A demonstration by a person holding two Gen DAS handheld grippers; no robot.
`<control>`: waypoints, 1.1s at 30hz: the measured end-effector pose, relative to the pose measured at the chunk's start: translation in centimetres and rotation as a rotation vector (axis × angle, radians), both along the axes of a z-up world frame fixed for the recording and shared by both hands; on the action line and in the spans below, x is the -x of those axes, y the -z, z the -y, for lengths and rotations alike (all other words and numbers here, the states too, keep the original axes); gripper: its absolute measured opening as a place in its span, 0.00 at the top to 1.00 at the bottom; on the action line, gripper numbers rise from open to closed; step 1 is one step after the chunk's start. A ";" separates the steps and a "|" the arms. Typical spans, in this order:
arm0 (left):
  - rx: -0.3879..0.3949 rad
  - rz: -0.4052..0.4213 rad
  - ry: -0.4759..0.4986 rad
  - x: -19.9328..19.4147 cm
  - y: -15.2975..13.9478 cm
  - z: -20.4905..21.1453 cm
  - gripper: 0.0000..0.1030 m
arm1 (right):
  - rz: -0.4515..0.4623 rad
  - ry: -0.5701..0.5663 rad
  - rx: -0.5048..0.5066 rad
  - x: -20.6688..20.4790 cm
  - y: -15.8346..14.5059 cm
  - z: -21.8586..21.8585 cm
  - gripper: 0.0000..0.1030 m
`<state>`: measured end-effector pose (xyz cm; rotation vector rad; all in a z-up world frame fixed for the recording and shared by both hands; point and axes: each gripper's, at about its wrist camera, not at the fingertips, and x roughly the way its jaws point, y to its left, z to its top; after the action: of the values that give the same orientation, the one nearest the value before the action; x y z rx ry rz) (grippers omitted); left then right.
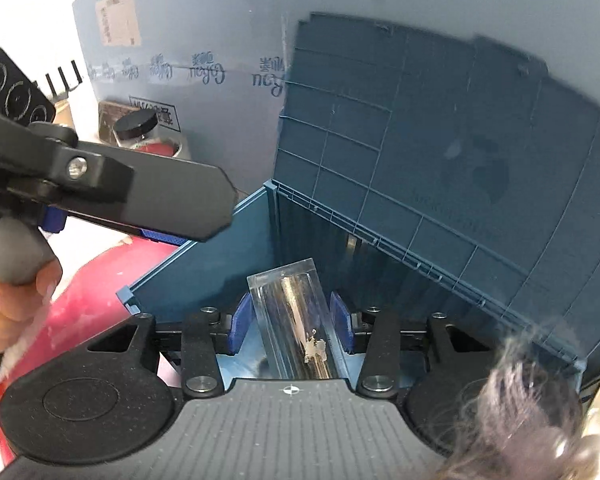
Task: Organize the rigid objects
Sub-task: 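Lower the glass case into the blue box and open the right tool, then move the left tool over the white hand-cream tube on the mat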
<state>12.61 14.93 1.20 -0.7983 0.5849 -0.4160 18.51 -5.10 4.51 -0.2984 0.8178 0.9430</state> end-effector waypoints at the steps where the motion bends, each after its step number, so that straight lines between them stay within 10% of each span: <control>1: -0.002 -0.003 0.002 0.0 0.0 0.0 0.00 | -0.017 0.019 -0.010 -0.1 0.2 0.2 0.59; 6: -0.007 -0.010 0.006 0.0 -0.3 0.0 0.00 | -0.038 0.117 -0.075 0.9 0.2 1.6 0.56; 11: -0.050 0.031 -0.034 0.9 -1.4 -0.1 0.00 | 0.047 0.319 -0.130 3.5 -1.2 3.2 0.33; 22: -0.192 0.308 -0.111 5.5 -5.9 1.8 0.00 | 0.269 0.683 -0.473 15.2 -5.2 14.8 0.11; 33: -0.327 0.504 0.187 8.5 -7.6 10.6 0.00 | 0.469 1.155 -0.635 22.3 0.4 22.5 0.08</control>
<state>4.10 4.34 8.79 -0.3043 0.2435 -0.6487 -3.84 -27.64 4.07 0.4756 0.1301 -0.0161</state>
